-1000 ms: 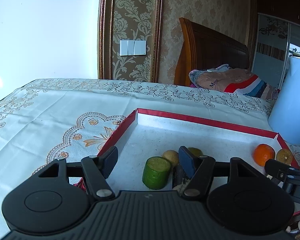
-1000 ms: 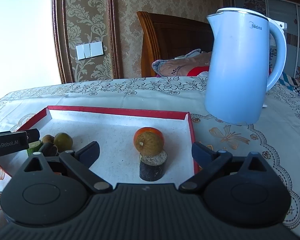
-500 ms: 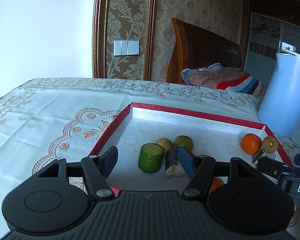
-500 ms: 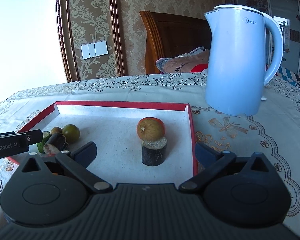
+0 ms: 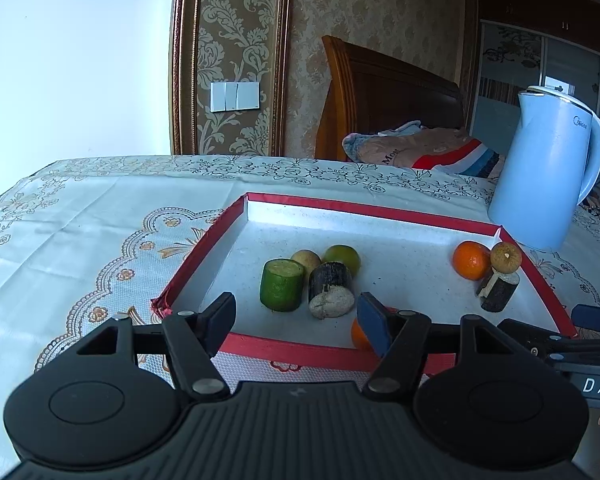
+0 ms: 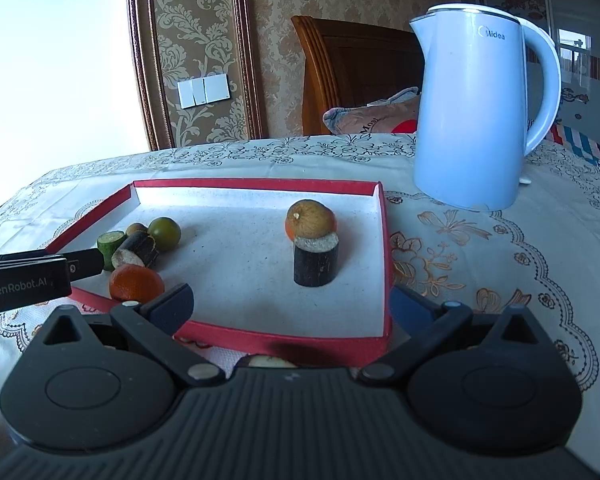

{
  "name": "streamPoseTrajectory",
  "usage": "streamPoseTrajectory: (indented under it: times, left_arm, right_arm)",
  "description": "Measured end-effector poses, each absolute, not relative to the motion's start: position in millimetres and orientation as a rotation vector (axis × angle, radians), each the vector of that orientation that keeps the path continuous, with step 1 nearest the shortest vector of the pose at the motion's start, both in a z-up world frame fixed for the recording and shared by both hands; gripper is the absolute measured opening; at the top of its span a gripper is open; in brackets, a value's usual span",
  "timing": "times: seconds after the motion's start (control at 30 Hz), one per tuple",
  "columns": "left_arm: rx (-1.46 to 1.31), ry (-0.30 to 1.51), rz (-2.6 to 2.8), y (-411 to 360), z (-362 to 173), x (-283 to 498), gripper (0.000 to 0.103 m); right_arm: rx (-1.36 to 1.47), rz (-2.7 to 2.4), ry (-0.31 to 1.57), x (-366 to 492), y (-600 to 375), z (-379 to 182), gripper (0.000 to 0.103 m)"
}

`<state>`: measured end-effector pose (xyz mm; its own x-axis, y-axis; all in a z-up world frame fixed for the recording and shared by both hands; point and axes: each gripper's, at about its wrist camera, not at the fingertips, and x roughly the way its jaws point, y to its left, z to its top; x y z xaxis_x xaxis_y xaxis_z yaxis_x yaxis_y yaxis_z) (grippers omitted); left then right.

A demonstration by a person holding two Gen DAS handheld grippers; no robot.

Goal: Organize fruits
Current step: 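Withdraw both grippers from the tray toward the remaining produce, then move the right gripper to the dark eggplant chunk while the left gripper approaches the green lime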

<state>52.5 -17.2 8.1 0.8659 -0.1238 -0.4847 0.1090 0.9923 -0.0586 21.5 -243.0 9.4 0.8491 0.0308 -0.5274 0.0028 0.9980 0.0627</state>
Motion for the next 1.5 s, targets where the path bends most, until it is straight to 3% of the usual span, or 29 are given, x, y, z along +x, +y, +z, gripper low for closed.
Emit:
streamPoseTrajectory:
  times: [0.2, 0.33, 0.67, 0.93, 1.1, 1.17, 1.5]
  left_arm:
    - [-0.020, 0.516, -0.149, -18, 6, 41, 0.067]
    - [0.003, 0.512, -0.159, -22, 5, 36, 0.076]
    - [0.052, 0.502, -0.196, -33, 3, 28, 0.076]
    - [0.097, 0.494, -0.262, -44, 1, 23, 0.076]
    - [0.160, 0.508, -0.305, -59, -7, 21, 0.076]
    - [0.193, 0.487, -0.299, -65, -8, 18, 0.081]
    - [0.206, 0.453, -0.353, -70, -5, 7, 0.082]
  right_arm:
    - [0.065, 0.022, 0.574, 11, -244, 6, 0.103]
    - [0.061, 0.025, 0.585, 7, -244, 4, 0.103]
    - [0.072, 0.032, 0.623, -10, -254, -2, 0.103]
    - [0.287, 0.005, 0.653, -13, -294, -4, 0.103]
    - [0.226, -0.012, 0.635, -15, -286, -3, 0.103]
    - [0.216, -0.020, 0.631, -15, -286, -2, 0.103]
    - [0.317, -0.071, 0.625, -14, -303, -2, 0.103]
